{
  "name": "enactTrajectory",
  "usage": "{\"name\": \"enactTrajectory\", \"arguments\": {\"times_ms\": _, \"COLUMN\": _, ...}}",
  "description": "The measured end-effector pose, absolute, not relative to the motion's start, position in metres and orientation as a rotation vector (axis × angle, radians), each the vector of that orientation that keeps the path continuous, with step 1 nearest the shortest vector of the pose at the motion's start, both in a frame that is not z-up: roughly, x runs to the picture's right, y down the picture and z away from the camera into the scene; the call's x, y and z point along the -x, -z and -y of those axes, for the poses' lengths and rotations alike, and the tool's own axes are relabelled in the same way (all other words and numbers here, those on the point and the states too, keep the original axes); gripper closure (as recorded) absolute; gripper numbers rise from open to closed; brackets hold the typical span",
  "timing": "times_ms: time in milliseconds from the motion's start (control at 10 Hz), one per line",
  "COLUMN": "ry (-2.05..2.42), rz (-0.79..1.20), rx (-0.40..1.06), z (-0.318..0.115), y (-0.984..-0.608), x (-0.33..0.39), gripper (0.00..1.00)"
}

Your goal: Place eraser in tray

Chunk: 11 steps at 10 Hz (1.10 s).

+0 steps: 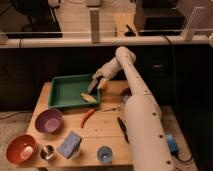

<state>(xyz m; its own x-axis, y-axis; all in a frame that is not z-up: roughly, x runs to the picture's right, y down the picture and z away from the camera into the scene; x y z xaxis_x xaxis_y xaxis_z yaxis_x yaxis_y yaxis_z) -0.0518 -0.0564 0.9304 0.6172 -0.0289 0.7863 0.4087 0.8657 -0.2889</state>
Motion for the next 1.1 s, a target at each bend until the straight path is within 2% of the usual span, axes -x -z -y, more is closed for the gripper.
{"name": "enactTrajectory", "arguments": {"times_ms": 500, "ry": 0.263, "rz": 0.75, "rx": 0.511, "z": 0.046, "y": -0.94, "x": 0.033, "gripper": 0.2}}
{"name": "enactTrajectory", "arguments": {"times_ms": 1100, "ry": 0.26, "rz": 0.743, "rx": 0.517, "z": 0.044, "y": -0.94, "x": 0.032, "gripper": 0.2}}
